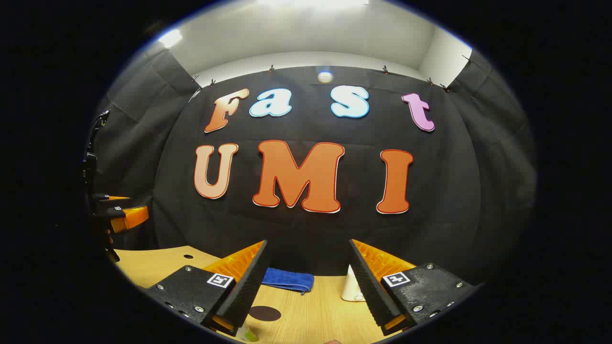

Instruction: Open the teacup lid with one hand, grasp the water bottle and pour water into the teacup with the other hand; after pouring, place the water bottle on the coaster and then close the teacup lid.

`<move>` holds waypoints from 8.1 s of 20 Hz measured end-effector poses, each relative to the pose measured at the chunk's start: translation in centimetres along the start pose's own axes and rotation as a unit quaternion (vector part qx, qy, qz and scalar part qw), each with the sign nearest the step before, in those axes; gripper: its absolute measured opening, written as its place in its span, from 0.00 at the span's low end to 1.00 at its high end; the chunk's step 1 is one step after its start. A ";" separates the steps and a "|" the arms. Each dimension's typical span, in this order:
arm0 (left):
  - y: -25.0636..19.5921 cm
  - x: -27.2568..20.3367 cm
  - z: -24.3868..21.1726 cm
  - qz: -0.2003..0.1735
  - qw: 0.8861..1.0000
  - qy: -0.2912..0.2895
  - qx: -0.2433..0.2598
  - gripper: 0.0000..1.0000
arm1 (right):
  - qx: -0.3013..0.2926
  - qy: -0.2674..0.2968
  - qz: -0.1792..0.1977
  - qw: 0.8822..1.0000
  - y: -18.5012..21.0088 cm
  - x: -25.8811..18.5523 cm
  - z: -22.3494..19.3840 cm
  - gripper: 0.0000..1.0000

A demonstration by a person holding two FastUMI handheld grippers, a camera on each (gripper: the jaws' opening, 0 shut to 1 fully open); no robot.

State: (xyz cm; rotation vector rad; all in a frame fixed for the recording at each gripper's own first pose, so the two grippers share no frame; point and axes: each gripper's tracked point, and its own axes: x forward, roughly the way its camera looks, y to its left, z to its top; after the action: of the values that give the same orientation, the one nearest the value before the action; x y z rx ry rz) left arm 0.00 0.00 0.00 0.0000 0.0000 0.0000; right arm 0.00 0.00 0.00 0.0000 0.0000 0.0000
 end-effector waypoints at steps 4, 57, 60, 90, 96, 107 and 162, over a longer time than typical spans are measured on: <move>-0.3 -0.1 0.3 -0.004 1.000 -0.004 -0.002 0.97 | -0.001 -0.002 0.002 1.000 0.0 0.0 0.2 0.98; -8.3 -6.9 -25.5 -0.140 0.961 0.226 0.082 0.67 | 0.027 0.182 0.191 0.964 7.4 -6.8 -19.3 0.98; -8.6 -6.9 -25.5 -0.139 0.961 0.224 0.083 0.43 | 0.027 0.186 0.194 0.963 7.5 -6.9 -19.7 0.98; 5.5 -5.8 -21.3 0.002 0.987 0.158 0.028 0.33 | -0.069 0.271 0.197 0.940 14.4 -6.0 -24.9 0.65; 7.9 -6.5 -21.2 0.018 0.987 0.159 0.025 0.33 | -0.249 0.224 0.165 0.928 13.0 -4.0 -23.9 0.64; 10.0 -7.5 -22.0 0.033 0.986 0.164 0.022 0.33 | -0.527 0.095 0.131 0.834 12.7 -1.1 -22.7 0.64; 12.5 -8.4 -21.8 0.043 0.986 0.164 0.007 0.34 | -0.780 -0.293 0.066 0.549 17.7 1.1 -12.6 0.63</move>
State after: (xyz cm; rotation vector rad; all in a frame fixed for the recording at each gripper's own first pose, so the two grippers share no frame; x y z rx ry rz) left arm -8.38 12.51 -21.83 0.0135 0.3290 0.0865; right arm 1.14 17.70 -12.60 -1.8475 -0.6937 0.1567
